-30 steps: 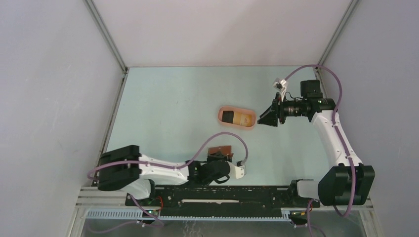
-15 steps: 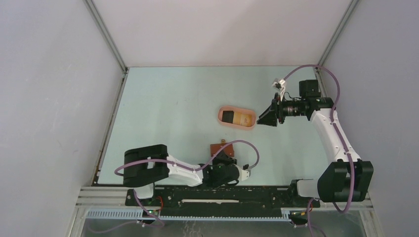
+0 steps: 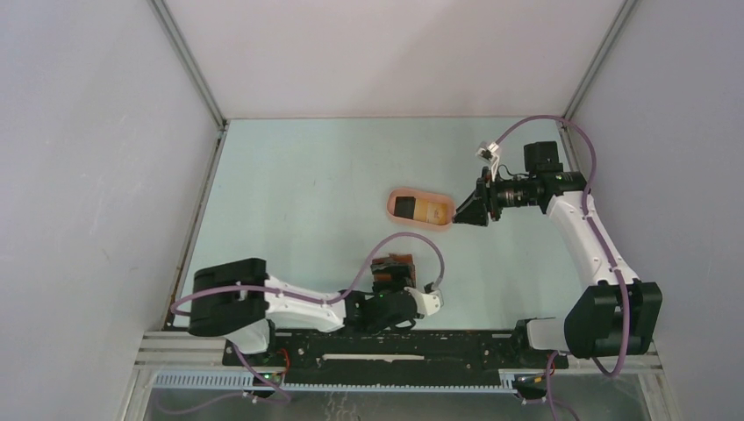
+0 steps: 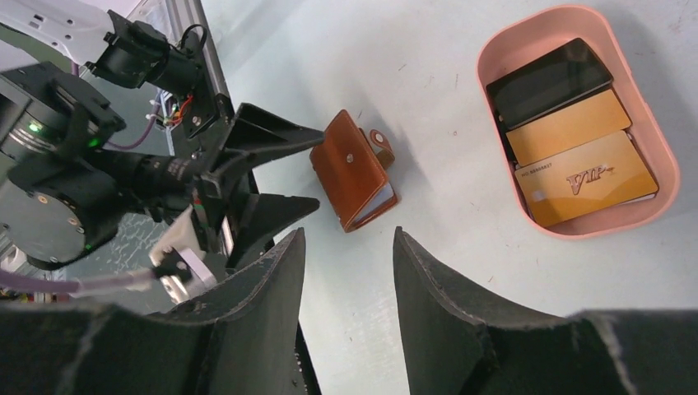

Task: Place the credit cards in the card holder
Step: Close the card holder at the center of the board.

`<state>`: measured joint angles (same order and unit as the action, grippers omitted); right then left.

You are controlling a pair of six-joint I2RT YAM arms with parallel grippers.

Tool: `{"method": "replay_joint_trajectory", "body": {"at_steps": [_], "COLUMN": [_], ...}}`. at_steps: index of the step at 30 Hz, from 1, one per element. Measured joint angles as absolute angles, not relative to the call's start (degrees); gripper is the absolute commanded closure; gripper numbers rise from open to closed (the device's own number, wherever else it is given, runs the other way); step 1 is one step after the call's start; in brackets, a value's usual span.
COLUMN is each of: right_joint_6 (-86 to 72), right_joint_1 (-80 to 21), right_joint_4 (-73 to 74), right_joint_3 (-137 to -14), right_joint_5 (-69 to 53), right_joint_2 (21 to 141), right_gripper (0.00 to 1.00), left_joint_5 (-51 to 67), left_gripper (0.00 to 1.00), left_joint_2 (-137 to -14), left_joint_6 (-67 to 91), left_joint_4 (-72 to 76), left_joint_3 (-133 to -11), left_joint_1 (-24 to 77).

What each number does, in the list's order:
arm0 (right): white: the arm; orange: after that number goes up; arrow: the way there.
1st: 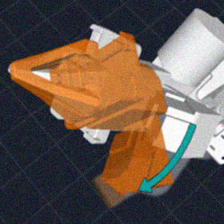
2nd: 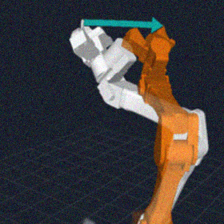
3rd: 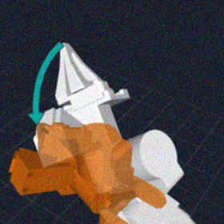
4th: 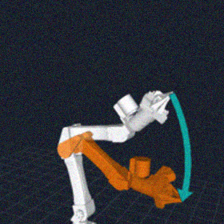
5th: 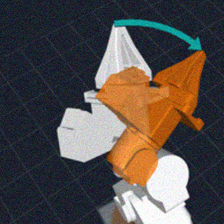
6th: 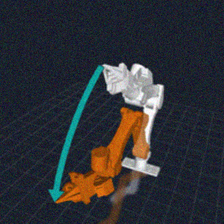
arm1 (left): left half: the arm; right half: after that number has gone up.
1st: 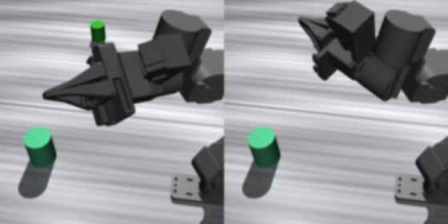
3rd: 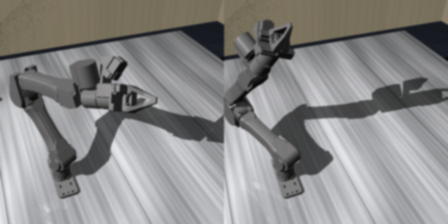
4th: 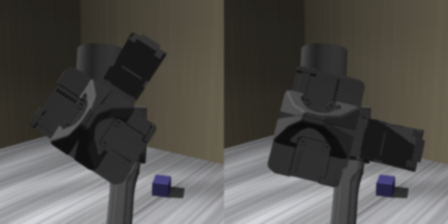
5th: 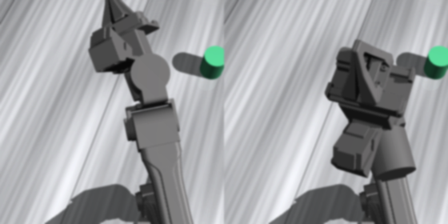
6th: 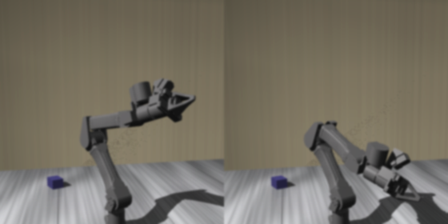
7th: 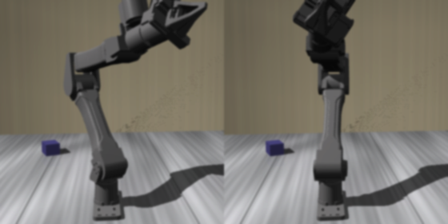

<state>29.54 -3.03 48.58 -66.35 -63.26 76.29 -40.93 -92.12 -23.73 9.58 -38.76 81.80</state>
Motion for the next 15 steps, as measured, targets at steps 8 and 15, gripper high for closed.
{"method": "replay_joint_trajectory", "body": {"at_steps": [8, 15], "right_joint_6": [29.52, 29.45], "right_joint_1": [-4.27, -7.81], "right_joint_4": [48.25, 45.91], "right_joint_3": [-66.32, -64.38], "right_joint_5": [-61.28, -56.31], "right_joint_2": [76.29, 73.08], "right_gripper": [0.47, 0.46], "left_joint_5": [-36.47, -34.35], "left_gripper": [0.0, 0.0], "left_joint_2": [-79.26, -61.95], "left_joint_6": [-13.63, -6.55], "left_joint_4": [4.89, 2.74], "left_joint_3": [-34.81, -29.34], "left_joint_1": [82.0, 82.0]}}
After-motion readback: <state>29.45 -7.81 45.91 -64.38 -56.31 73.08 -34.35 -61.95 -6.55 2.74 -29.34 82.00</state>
